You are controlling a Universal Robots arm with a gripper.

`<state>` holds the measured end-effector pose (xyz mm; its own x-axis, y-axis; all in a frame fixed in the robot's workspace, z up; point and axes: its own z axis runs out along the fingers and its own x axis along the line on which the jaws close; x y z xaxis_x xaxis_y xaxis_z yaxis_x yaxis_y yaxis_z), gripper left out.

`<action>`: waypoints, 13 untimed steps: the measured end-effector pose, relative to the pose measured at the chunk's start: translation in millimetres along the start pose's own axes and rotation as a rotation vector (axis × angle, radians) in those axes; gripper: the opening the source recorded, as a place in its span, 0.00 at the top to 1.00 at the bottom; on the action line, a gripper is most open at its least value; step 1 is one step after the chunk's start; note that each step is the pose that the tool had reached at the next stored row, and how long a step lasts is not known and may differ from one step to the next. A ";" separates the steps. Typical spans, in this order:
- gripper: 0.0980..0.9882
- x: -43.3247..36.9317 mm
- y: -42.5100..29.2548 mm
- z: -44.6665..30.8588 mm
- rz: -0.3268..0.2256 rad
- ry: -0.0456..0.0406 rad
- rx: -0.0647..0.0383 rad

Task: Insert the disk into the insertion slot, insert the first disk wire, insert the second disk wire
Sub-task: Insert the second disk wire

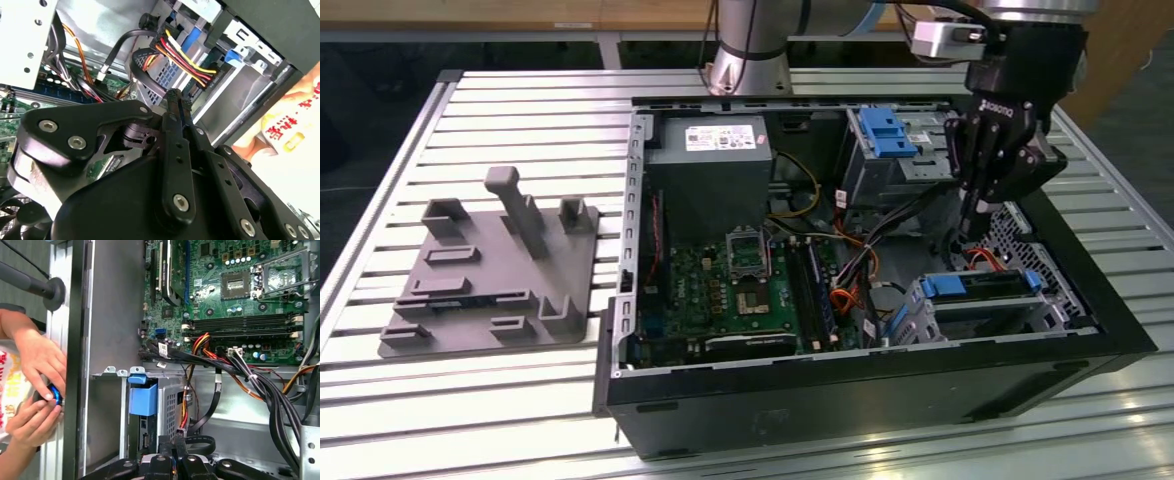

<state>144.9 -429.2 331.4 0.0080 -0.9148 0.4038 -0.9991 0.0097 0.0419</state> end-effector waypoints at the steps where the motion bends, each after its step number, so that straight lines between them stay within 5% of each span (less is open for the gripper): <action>1: 0.95 1.1 0.0 -0.2 0.000 -0.0080 0.000; 5: 0.95 6.8 0.2 -2.9 -0.002 -0.0394 0.000; 13: 0.95 18.6 0.2 -0.4 -0.004 -0.0853 0.001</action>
<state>144.9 -446.0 339.3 0.0080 -0.9459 0.3244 -0.9991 0.0062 0.0426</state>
